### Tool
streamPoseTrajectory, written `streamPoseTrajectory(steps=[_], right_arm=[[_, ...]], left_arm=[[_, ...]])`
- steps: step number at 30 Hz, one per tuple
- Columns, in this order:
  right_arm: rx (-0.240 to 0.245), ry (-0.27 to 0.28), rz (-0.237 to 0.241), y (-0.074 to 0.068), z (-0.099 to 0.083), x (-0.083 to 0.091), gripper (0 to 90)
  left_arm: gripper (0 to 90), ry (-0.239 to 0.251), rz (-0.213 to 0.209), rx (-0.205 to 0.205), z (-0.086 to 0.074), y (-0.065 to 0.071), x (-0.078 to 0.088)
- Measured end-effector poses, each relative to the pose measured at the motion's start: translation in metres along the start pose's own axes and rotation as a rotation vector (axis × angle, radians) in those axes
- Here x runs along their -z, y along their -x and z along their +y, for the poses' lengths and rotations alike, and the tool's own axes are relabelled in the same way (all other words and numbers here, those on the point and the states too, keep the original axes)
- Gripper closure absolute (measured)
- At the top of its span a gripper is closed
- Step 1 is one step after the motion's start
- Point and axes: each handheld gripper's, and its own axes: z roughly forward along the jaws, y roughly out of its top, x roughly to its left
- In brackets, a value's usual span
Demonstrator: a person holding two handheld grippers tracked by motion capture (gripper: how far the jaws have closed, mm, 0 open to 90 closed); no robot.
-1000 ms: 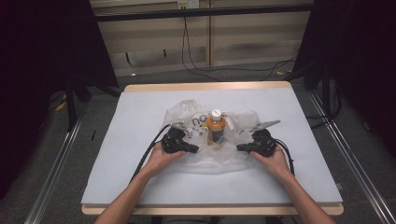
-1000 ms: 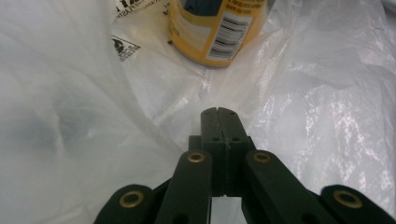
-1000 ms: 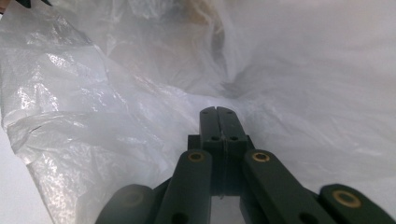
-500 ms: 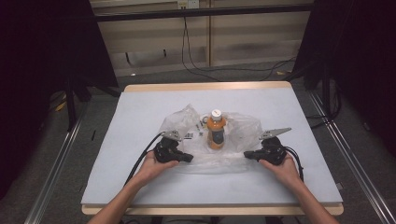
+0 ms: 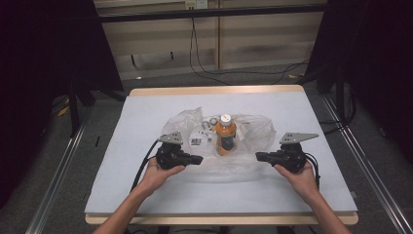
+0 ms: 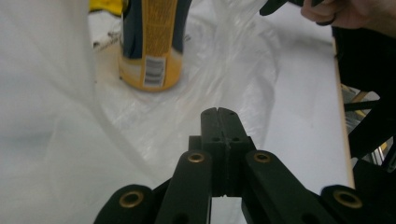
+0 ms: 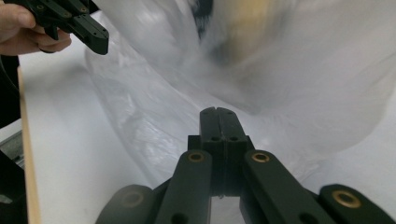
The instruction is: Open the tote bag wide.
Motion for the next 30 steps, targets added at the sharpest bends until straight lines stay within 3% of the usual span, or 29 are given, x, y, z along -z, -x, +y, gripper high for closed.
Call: streamPoseTrajectory(steps=[5,12,17,18,24,27,30], right_arm=[[0.002,0.057,-0.004,-0.006,0.008,0.018,90.0],[0.012,0.148,-0.025,-0.005,0.026,0.040,90.0],[0.033,0.211,-0.042,-0.006,0.049,0.053,90.0],[0.053,0.231,-0.047,-0.007,0.062,0.057,90.0],[0.069,0.266,-0.047,-0.006,0.093,0.060,90.0],[0.074,0.258,-0.036,-0.006,0.105,0.049,90.0],[0.067,0.255,-0.022,-0.003,0.112,0.036,90.0]], left_arm=[[90.0,0.051,0.002,-0.030,0.005,0.011,0.017],[90.0,0.186,0.034,-0.024,0.024,0.005,0.042],[90.0,0.229,0.052,-0.052,0.041,0.006,0.051],[90.0,0.241,0.045,-0.058,0.045,0.007,0.052],[90.0,0.283,0.047,-0.109,0.075,0.009,0.060],[90.0,0.323,0.058,-0.104,0.084,0.003,0.065],[90.0,0.324,0.099,-0.059,0.086,-0.014,0.061]])
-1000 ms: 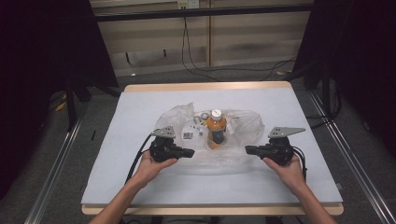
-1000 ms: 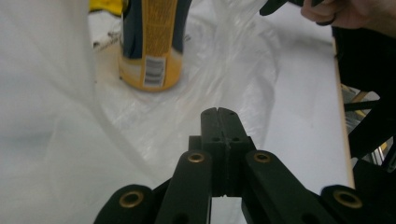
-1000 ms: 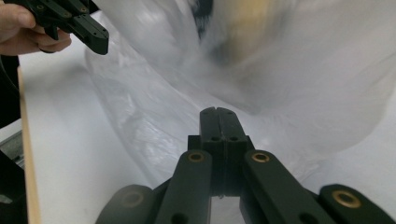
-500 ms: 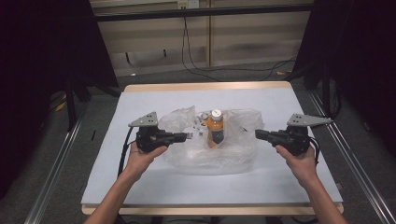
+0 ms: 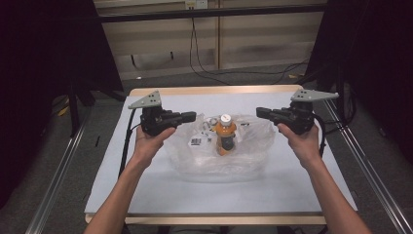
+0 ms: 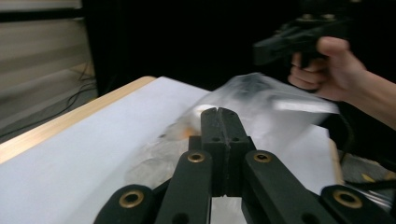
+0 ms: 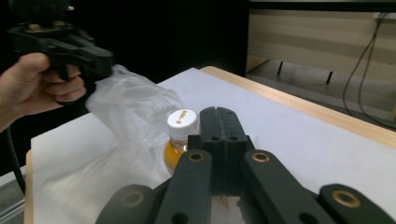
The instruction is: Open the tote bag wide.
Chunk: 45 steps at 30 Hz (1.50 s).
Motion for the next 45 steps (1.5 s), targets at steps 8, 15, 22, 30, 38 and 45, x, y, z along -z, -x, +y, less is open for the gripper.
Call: streamPoseTrajectory(steps=[8,15,22,30,38,45], right_arm=[[-0.019,-0.137,0.035,0.005,-0.040,-0.036,90.0],[-0.064,-0.276,-0.002,0.029,-0.086,-0.050,90.0],[-0.080,-0.377,-0.029,0.040,-0.120,-0.058,90.0],[-0.046,-0.453,-0.056,0.044,-0.136,-0.045,90.0],[-0.004,-0.432,-0.077,0.040,-0.146,-0.020,90.0],[-0.039,-0.380,-0.047,0.038,-0.133,-0.019,90.0]], left_arm=[[90.0,-0.251,0.010,0.044,-0.045,-0.021,-0.049],[90.0,-0.390,0.049,0.117,-0.091,-0.038,-0.073],[90.0,-0.454,0.101,0.218,-0.120,-0.060,-0.065],[90.0,-0.442,0.141,0.241,-0.127,-0.068,-0.036],[90.0,-0.452,0.151,0.215,-0.131,-0.061,-0.019],[90.0,-0.359,0.134,0.171,-0.113,-0.049,-0.009]])
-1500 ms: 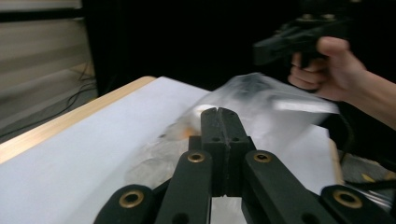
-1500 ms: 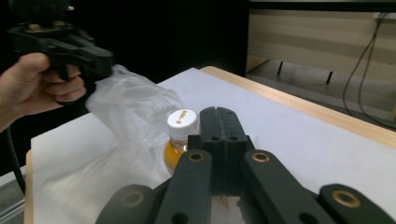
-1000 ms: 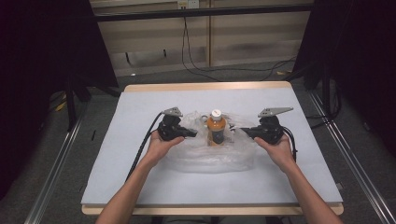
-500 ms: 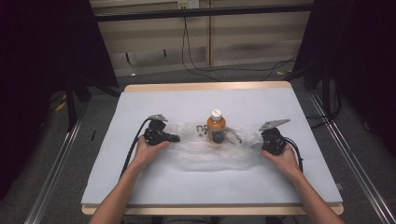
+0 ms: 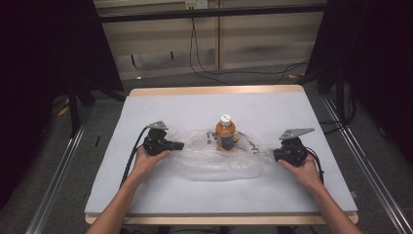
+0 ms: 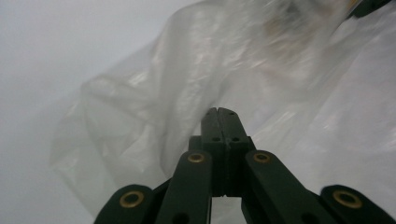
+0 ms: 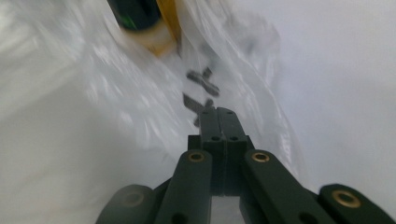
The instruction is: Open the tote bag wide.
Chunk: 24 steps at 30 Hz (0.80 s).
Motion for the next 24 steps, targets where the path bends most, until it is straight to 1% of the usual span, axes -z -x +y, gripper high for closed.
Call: streamPoseTrajectory(steps=[1,2,3,4,5,6,8,9,10,12,13,14,15,16,17,18,19,20,21,22,23,24], right_arm=[[-0.002,0.015,0.008,-0.001,0.004,0.001,90.0],[0.005,0.030,0.007,-0.002,0.009,0.003,90.0],[0.008,0.045,0.016,-0.003,0.013,0.005,90.0],[0.004,0.078,0.028,-0.003,0.019,0.009,90.0],[-0.002,0.090,0.029,-0.003,0.023,0.011,90.0],[0.006,0.100,0.025,-0.004,0.028,0.013,90.0],[0.015,0.119,0.031,-0.006,0.037,0.017,90.0],[0.019,0.125,0.034,-0.007,0.043,0.019,90.0],[0.026,0.127,0.036,-0.008,0.047,0.020,90.0],[0.043,0.126,0.050,-0.011,0.060,0.022,90.0],[0.051,0.121,0.052,-0.012,0.064,0.022,90.0],[0.057,0.116,0.056,-0.013,0.069,0.021,90.0],[0.063,0.107,0.063,-0.013,0.074,0.019,90.0],[0.068,0.089,0.069,-0.013,0.080,0.015,90.0],[0.076,0.073,0.067,-0.013,0.083,0.012,90.0],[0.081,0.050,0.072,-0.013,0.088,0.006,90.0],[0.087,0.028,0.079,-0.014,0.091,0.002,90.0],[0.097,0.007,0.086,-0.014,0.094,-0.002,90.0],[0.111,-0.031,0.095,-0.015,0.098,-0.008,90.0],[0.118,-0.057,0.101,-0.016,0.101,-0.012,90.0],[0.122,-0.088,0.119,-0.016,0.104,-0.016,90.0],[0.133,-0.108,0.122,-0.017,0.106,-0.020,90.0]], left_arm=[[90.0,0.025,-0.008,0.003,0.003,0.002,0.004],[90.0,0.033,-0.013,-0.003,0.005,0.004,0.008],[90.0,0.057,-0.014,-0.013,0.009,0.008,0.014],[90.0,0.065,-0.016,-0.021,0.011,0.010,0.017],[90.0,0.088,-0.027,-0.025,0.013,0.013,0.021],[90.0,0.095,-0.029,-0.031,0.014,0.016,0.023],[90.0,0.094,-0.037,-0.071,0.020,0.026,0.028],[90.0,0.096,-0.042,-0.083,0.022,0.030,0.028],[90.0,0.081,-0.047,-0.095,0.026,0.036,0.028],[90.0,0.067,-0.061,-0.119,0.033,0.045,0.024],[90.0,0.060,-0.068,-0.135,0.037,0.050,0.020],[90.0,0.045,-0.078,-0.139,0.041,0.054,0.015],[90.0,0.029,-0.090,-0.157,0.046,0.059,0.008],[90.0,0.006,-0.089,-0.173,0.049,0.061,0.002],[90.0,-0.028,-0.094,-0.181,0.053,0.065,-0.007],[90.0,-0.044,-0.092,-0.189,0.056,0.067,-0.014],[90.0,-0.063,-0.090,-0.190,0.057,0.068,-0.020],[90.0,-0.093,-0.080,-0.195,0.060,0.068,-0.028],[90.0,-0.105,-0.078,-0.190,0.061,0.068,-0.033],[90.0,-0.127,-0.082,-0.194,0.064,0.066,-0.038],[90.0,-0.133,-0.075,-0.177,0.065,0.065,-0.041],[90.0,-0.150,-0.072,-0.172,0.067,0.063,-0.046]])
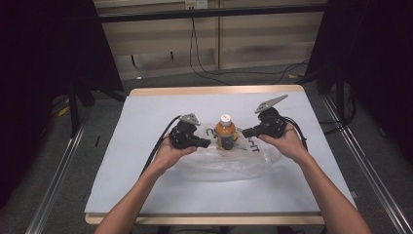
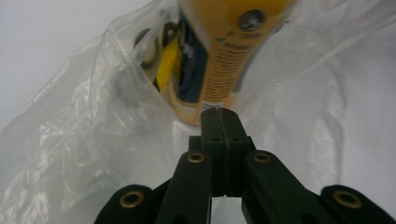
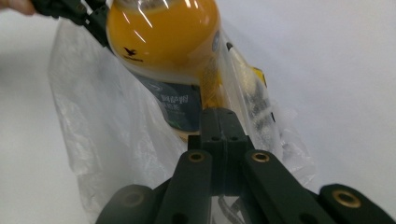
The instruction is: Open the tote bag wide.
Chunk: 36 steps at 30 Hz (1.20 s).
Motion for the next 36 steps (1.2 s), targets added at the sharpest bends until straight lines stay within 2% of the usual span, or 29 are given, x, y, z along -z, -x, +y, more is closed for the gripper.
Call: streamPoseTrajectory(steps=[1,2,3,4,5,6,8,9,12,20,22,23,26,27,30,32,34,35,36], right_arm=[[0.005,-0.034,0.004,0.000,0.003,-0.004,90.0],[-0.001,-0.064,0.030,0.002,0.005,-0.008,90.0],[0.002,-0.088,0.039,0.003,0.007,-0.012,90.0],[-0.005,-0.102,0.050,0.004,0.007,-0.016,90.0],[-0.002,-0.121,0.065,0.005,0.007,-0.022,90.0],[-0.004,-0.140,0.071,0.006,0.006,-0.027,90.0],[-0.017,-0.188,0.070,0.007,0.005,-0.036,90.0],[-0.023,-0.214,0.068,0.007,0.005,-0.041,90.0],[-0.029,-0.264,0.064,0.013,0.005,-0.053,90.0],[-0.075,-0.323,0.080,0.035,0.008,-0.080,90.0],[-0.074,-0.362,0.065,0.038,0.010,-0.087,90.0],[-0.067,-0.365,0.071,0.040,0.013,-0.089,90.0],[-0.050,-0.381,0.045,0.044,0.021,-0.096,90.0],[-0.050,-0.383,0.032,0.045,0.024,-0.098,90.0],[-0.040,-0.400,-0.036,0.051,0.033,-0.103,90.0],[-0.034,-0.391,-0.093,0.054,0.038,-0.106,90.0],[-0.035,-0.383,-0.118,0.060,0.042,-0.109,90.0],[-0.044,-0.385,-0.125,0.061,0.044,-0.110,90.0],[-0.046,-0.385,-0.133,0.064,0.045,-0.111,90.0]], left_arm=[[90.0,-0.024,0.003,0.005,0.002,-0.003,-0.004],[90.0,-0.035,0.004,0.017,0.004,-0.006,-0.008],[90.0,-0.061,0.002,0.017,0.005,-0.009,-0.011],[90.0,-0.096,0.022,0.006,0.006,-0.010,-0.017],[90.0,-0.122,0.014,0.007,0.006,-0.010,-0.022],[90.0,-0.131,0.007,-0.001,0.005,-0.011,-0.026],[90.0,-0.190,0.009,0.001,0.003,-0.009,-0.034],[90.0,-0.214,0.008,-0.015,0.002,-0.010,-0.037],[90.0,-0.252,-0.006,-0.025,-0.001,-0.007,-0.042],[90.0,-0.299,-0.032,-0.084,-0.009,0.009,-0.043],[90.0,-0.312,-0.040,-0.098,-0.010,0.016,-0.043],[90.0,-0.314,-0.046,-0.103,-0.011,0.020,-0.043],[90.0,-0.340,-0.062,-0.155,-0.014,0.037,-0.041],[90.0,-0.347,-0.082,-0.180,-0.016,0.044,-0.041],[90.0,-0.363,-0.095,-0.220,-0.020,0.063,-0.040],[90.0,-0.363,-0.106,-0.243,-0.024,0.076,-0.039],[90.0,-0.369,-0.118,-0.254,-0.028,0.088,-0.038],[90.0,-0.380,-0.130,-0.293,-0.029,0.093,-0.036],[90.0,-0.369,-0.138,-0.299,-0.033,0.102,-0.035]])
